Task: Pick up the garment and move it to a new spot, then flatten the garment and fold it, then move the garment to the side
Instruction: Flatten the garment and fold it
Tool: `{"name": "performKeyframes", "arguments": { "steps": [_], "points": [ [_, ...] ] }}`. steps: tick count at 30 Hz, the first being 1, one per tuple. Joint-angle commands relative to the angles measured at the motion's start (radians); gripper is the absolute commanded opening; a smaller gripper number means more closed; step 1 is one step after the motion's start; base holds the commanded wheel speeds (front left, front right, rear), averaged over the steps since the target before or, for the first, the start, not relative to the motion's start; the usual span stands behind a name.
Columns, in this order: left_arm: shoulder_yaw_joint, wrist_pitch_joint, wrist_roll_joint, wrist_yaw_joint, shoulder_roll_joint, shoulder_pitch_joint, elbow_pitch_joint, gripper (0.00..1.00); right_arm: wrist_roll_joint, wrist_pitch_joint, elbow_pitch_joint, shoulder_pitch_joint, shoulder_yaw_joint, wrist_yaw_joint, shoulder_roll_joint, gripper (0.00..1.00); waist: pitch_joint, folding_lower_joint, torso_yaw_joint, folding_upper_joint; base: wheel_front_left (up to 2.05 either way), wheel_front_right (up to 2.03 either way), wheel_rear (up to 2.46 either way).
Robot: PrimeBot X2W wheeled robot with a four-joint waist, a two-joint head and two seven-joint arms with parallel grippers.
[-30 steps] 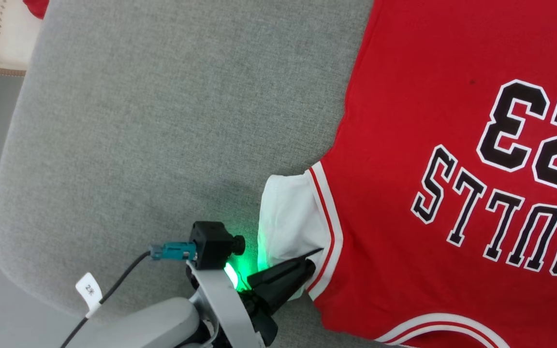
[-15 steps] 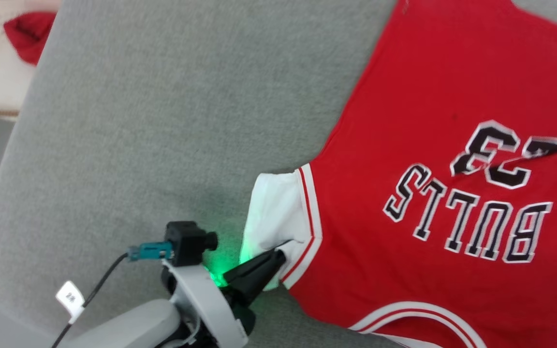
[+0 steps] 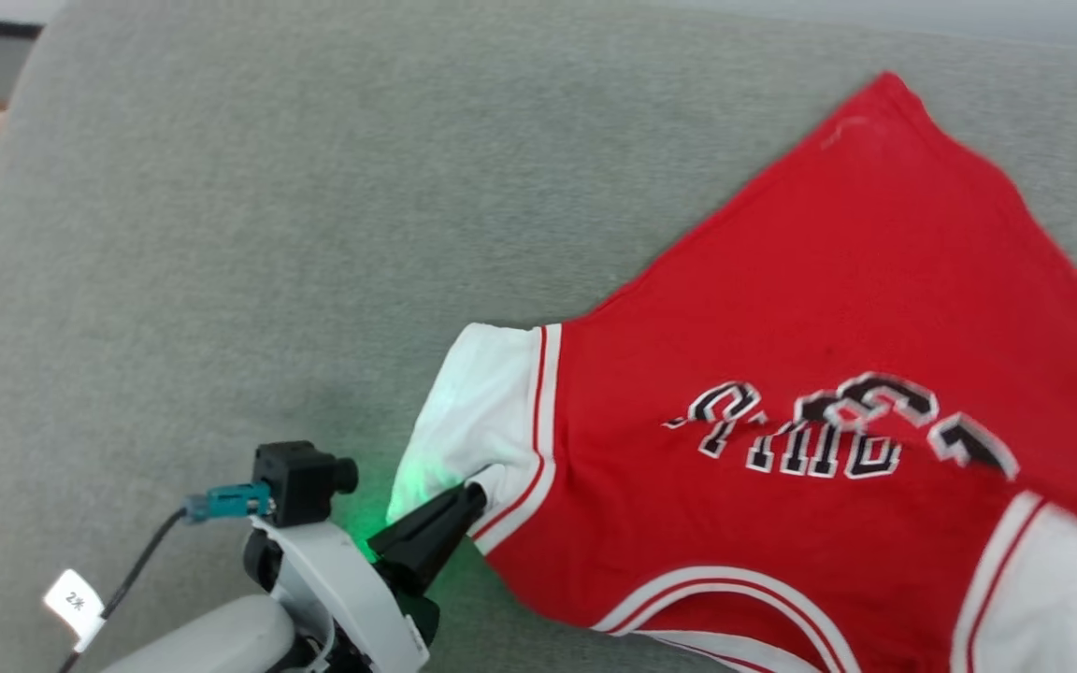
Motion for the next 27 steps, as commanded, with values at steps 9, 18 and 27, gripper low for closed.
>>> {"name": "performKeyframes", "arguments": {
  "steps": [9,18,27],
  "points": [
    [0.035,-0.004,0.019,0.026,0.027,0.022,-0.018,0.0,-0.013,0.094,-0.172,0.244,0.061,-0.001,0.118,0.0,-0.025,0.0,-0.08,0.0,0.0,0.0,0.0],
    [0.029,0.004,0.031,0.036,0.037,0.026,-0.032,0.0,-0.076,0.028,-0.164,0.228,0.133,-0.001,0.173,0.45,-0.032,0.0,-0.082,0.0,0.0,0.0,0.0],
    [0.026,0.006,0.037,0.049,0.041,0.028,-0.05,0.0,-0.052,-0.015,-0.283,0.201,-0.015,-0.001,0.118,1.0,-0.037,0.0,-0.083,0.0,0.0,0.0,0.0]
  ]
}}
